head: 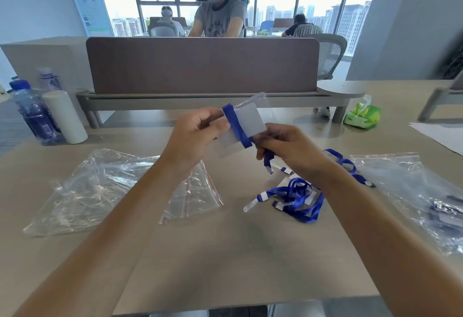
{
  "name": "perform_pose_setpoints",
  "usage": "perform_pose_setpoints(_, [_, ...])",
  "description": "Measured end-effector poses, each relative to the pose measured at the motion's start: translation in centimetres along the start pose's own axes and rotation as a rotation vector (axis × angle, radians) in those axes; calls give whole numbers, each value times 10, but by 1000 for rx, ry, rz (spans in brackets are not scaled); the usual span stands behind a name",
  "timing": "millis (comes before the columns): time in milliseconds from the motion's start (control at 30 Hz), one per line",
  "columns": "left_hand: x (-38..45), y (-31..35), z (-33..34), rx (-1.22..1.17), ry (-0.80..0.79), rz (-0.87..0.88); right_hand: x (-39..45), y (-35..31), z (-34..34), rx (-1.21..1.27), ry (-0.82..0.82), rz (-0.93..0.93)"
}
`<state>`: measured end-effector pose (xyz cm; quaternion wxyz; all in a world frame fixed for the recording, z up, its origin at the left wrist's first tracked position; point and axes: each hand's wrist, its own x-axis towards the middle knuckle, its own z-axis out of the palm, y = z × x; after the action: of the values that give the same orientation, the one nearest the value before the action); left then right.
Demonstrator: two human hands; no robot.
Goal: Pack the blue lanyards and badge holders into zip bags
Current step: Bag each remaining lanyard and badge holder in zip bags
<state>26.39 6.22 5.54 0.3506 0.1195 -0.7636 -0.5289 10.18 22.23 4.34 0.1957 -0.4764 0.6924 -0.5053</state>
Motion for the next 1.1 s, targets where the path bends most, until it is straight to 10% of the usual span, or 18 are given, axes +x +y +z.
perform_pose_setpoints(467, [8, -11, 6, 485, 255, 228, -28, 4, 27, -133, 111, 20])
perform_pose_setpoints(1100, [-4, -10, 20, 800, -54, 388, -20, -21, 5, -439, 246, -242])
